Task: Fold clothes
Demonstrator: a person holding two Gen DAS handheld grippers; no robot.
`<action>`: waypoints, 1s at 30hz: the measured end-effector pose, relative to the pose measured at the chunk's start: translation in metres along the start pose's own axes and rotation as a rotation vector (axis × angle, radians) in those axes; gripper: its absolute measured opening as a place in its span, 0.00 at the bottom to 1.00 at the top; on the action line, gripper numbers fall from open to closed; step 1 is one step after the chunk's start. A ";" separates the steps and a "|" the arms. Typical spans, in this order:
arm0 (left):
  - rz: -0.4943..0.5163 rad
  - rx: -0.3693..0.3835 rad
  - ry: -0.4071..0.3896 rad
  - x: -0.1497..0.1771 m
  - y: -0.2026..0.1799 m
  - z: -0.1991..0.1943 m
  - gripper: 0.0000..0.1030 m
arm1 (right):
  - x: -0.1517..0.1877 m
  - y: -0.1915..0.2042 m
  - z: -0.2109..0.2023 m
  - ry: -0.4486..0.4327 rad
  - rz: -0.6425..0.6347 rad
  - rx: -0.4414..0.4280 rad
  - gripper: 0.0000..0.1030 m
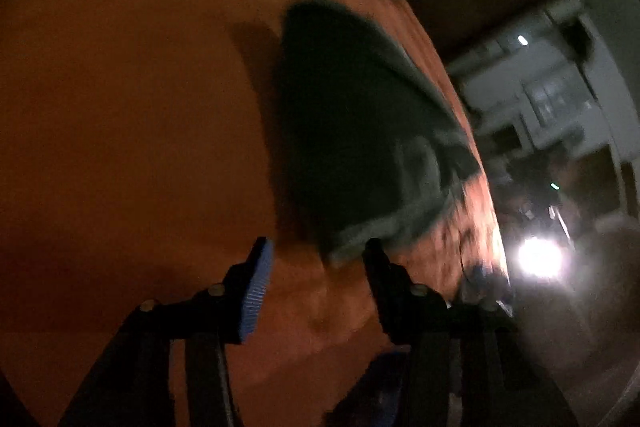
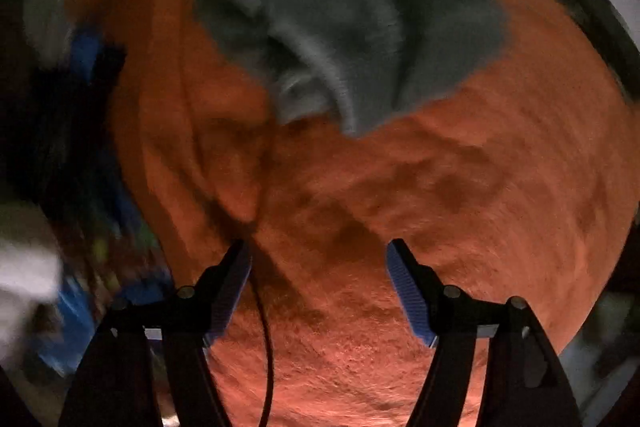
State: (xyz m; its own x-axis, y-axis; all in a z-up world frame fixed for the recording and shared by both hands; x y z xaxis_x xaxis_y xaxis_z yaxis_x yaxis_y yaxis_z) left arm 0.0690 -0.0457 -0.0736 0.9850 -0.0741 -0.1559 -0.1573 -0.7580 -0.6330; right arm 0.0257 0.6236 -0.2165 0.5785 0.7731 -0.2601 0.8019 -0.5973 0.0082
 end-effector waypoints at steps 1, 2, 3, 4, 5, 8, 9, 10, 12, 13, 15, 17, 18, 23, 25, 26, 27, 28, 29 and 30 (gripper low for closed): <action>-0.013 -0.010 -0.021 -0.012 -0.003 0.000 0.59 | -0.003 -0.014 -0.009 -0.063 0.092 -0.004 0.67; -0.025 0.000 -0.039 -0.024 -0.011 0.004 0.59 | -0.005 -0.029 -0.019 -0.126 0.184 -0.008 0.67; -0.032 0.001 -0.057 -0.037 -0.023 0.013 0.59 | -0.016 -0.044 -0.024 -0.182 0.291 -0.012 0.68; -0.016 0.006 -0.057 -0.040 -0.035 0.022 0.59 | -0.023 -0.058 -0.025 -0.215 0.378 -0.013 0.68; 0.002 0.012 -0.056 -0.044 -0.047 0.032 0.59 | -0.029 -0.072 -0.026 -0.247 0.464 -0.015 0.69; 0.097 -0.015 -0.025 -0.047 -0.085 0.072 0.59 | -0.079 -0.103 -0.019 -0.358 0.573 0.027 0.69; 0.112 -0.025 -0.002 -0.039 -0.089 0.082 0.59 | -0.092 -0.104 -0.017 -0.375 0.552 0.032 0.69; 0.126 -0.036 0.020 -0.032 -0.093 0.091 0.59 | -0.105 -0.105 -0.014 -0.392 0.530 0.037 0.69; 0.149 -0.063 0.056 -0.017 -0.096 0.106 0.59 | -0.132 -0.106 -0.009 -0.396 0.480 0.055 0.69; 0.157 -0.095 0.057 -0.009 -0.093 0.111 0.59 | -0.138 -0.114 -0.006 -0.375 0.447 0.089 0.68; 0.148 -0.184 0.053 -0.003 -0.077 0.126 0.59 | -0.146 -0.131 0.002 -0.340 0.413 0.115 0.68; 0.100 -0.177 0.071 0.007 -0.063 0.129 0.59 | -0.154 -0.144 0.012 -0.314 0.385 0.115 0.68; 0.087 -0.159 0.066 0.011 -0.059 0.125 0.59 | -0.161 -0.149 0.015 -0.308 0.368 0.070 0.68; 0.045 -0.124 0.044 0.018 -0.054 0.115 0.59 | -0.197 -0.156 0.037 -0.254 0.260 -0.107 0.58; 0.026 -0.109 0.032 0.021 -0.050 0.118 0.59 | -0.200 -0.154 0.046 -0.227 0.241 -0.140 0.07; 0.031 -0.117 0.020 0.024 -0.048 0.120 0.59 | -0.204 -0.160 0.043 -0.243 0.261 -0.132 0.07; 0.032 -0.125 0.013 0.027 -0.046 0.119 0.58 | -0.208 -0.166 0.039 -0.260 0.284 -0.120 0.06; 0.032 -0.127 0.005 0.030 -0.045 0.118 0.58 | -0.204 -0.168 0.028 -0.295 0.314 -0.079 0.06; 0.032 -0.123 -0.005 0.033 -0.043 0.116 0.58 | -0.201 -0.169 0.015 -0.331 0.345 -0.036 0.06; 0.028 -0.112 -0.010 0.035 -0.041 0.114 0.58 | -0.196 -0.173 0.006 -0.350 0.370 0.001 0.06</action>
State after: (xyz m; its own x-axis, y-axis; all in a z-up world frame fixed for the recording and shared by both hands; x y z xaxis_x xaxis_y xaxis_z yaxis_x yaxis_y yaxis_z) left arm 0.1022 0.0564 -0.1392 0.9794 -0.0904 -0.1808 -0.1756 -0.8236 -0.5392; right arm -0.2274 0.5738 -0.1727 0.7388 0.3920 -0.5481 0.5528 -0.8178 0.1603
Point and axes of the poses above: each gripper's, at about its wrist camera, not at the fingertips, and z roughly the way its jaws point, y to its left, x to its underside, the point moved 7 cm from there along z, roughly the way its jaws point, and after that the axes turned 14 degrees about -z, right-handed, at the moved point
